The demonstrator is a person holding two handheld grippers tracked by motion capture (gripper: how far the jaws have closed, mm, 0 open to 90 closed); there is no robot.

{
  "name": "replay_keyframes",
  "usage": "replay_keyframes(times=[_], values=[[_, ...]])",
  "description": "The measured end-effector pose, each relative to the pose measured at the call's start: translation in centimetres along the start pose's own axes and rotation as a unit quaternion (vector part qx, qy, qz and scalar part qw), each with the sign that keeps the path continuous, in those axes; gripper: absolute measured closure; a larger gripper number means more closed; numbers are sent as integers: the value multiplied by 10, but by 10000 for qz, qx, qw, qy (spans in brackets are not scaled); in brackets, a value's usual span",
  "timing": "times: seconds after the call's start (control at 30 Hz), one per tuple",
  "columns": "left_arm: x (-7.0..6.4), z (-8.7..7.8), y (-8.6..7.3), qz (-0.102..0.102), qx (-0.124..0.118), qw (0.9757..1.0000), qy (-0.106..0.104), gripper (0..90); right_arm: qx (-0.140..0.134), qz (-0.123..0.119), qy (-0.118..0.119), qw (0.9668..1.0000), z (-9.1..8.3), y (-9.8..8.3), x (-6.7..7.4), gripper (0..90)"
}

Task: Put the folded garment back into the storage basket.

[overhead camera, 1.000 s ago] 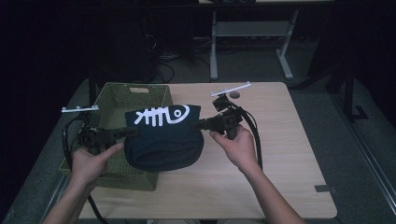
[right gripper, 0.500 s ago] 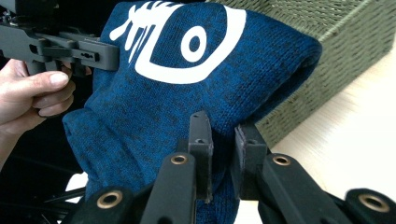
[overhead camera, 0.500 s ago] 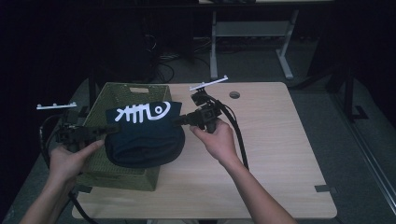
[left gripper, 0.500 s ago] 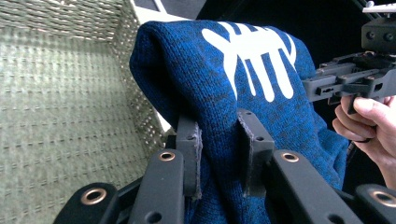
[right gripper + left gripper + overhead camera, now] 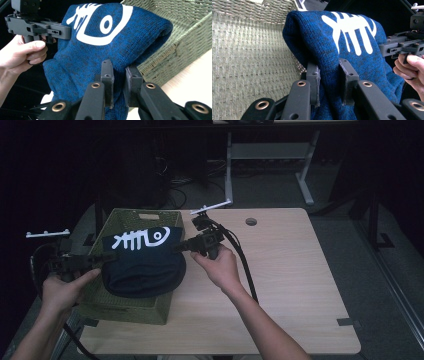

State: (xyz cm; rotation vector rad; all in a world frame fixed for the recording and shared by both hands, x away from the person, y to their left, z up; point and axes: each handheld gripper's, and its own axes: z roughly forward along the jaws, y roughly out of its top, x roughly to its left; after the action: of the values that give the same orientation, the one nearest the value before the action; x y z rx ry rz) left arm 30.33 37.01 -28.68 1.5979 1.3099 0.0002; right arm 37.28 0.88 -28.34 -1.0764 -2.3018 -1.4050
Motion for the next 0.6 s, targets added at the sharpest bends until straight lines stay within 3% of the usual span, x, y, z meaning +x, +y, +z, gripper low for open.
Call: replay_keyframes(times=[0.6], values=[[17,-11,4,-35,-60,9997,230,734,-140,118,235,9996,24,6,0,796]])
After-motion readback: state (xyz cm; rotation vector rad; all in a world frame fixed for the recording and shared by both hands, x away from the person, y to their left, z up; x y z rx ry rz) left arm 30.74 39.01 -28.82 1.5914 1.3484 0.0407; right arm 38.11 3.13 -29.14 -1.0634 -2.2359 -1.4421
